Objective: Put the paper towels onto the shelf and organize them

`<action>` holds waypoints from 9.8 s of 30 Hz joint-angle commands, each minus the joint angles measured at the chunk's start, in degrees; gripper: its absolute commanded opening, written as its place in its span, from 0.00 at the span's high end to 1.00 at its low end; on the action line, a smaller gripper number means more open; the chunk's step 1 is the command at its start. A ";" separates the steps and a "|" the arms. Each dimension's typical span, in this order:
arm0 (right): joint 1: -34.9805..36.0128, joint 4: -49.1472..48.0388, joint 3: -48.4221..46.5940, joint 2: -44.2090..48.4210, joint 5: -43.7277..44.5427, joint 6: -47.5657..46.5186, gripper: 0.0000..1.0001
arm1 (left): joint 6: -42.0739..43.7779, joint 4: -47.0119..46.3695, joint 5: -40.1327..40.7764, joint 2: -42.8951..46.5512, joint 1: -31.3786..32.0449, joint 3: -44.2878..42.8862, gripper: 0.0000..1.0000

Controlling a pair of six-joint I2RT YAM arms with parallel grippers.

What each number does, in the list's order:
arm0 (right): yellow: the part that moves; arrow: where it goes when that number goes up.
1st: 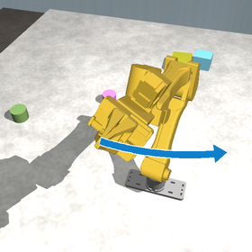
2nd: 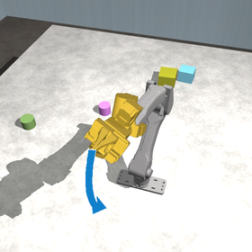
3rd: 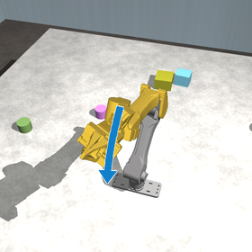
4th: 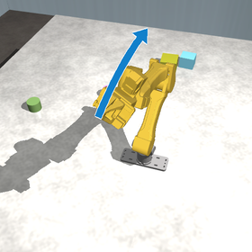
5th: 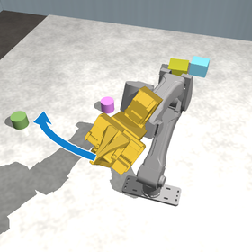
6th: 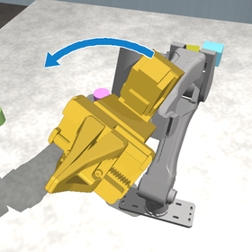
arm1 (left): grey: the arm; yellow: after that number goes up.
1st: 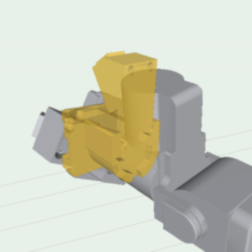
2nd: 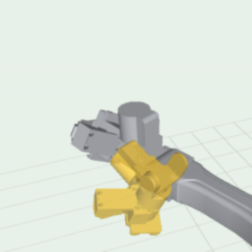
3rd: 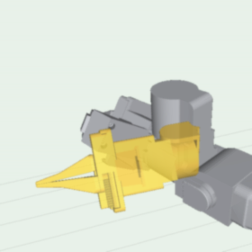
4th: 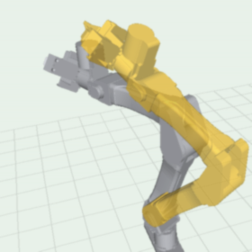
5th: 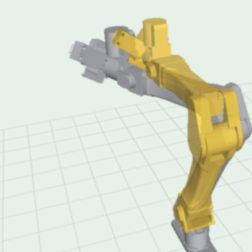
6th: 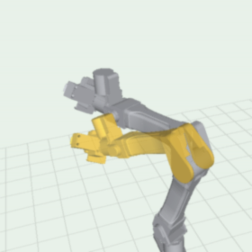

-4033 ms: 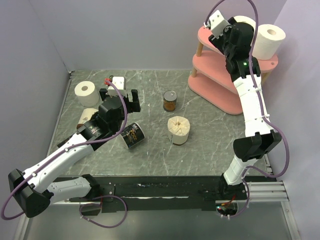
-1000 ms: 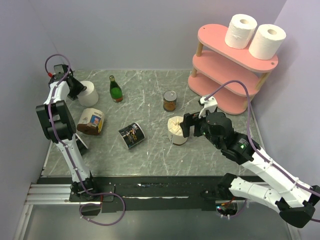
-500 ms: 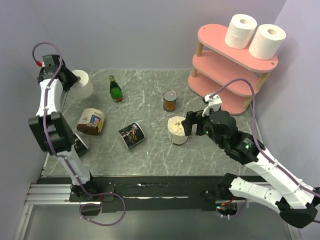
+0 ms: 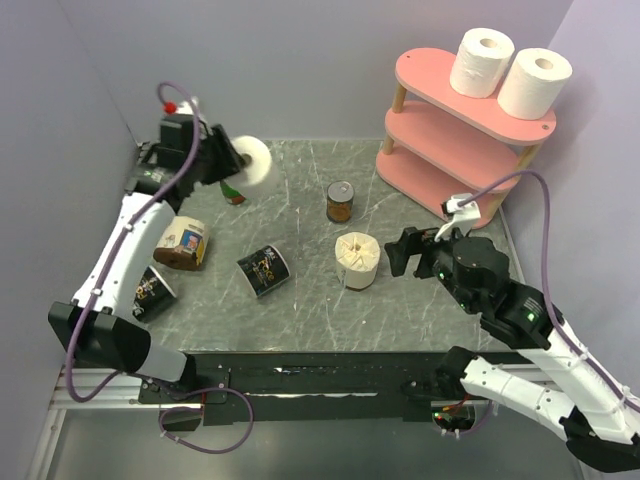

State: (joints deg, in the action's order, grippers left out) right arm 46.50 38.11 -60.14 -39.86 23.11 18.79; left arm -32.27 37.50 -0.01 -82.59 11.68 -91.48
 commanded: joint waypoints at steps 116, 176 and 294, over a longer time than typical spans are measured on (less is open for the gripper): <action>-25.85 1.69 -20.62 -57.70 3.25 18.92 0.20 | 20.14 -22.03 40.79 23.35 40.52 32.77 0.04; -24.44 -17.17 -49.90 -43.90 -22.23 -49.35 0.57 | 20.41 -22.29 41.76 24.31 41.05 33.30 0.04; -21.71 -45.73 -69.31 -76.67 -0.09 -63.43 0.46 | 21.11 -23.61 43.08 25.63 41.84 34.18 0.04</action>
State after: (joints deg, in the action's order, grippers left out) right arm 25.63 1.32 -123.52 -111.24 19.38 -41.95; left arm -11.27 15.62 42.52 -58.96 53.04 -57.19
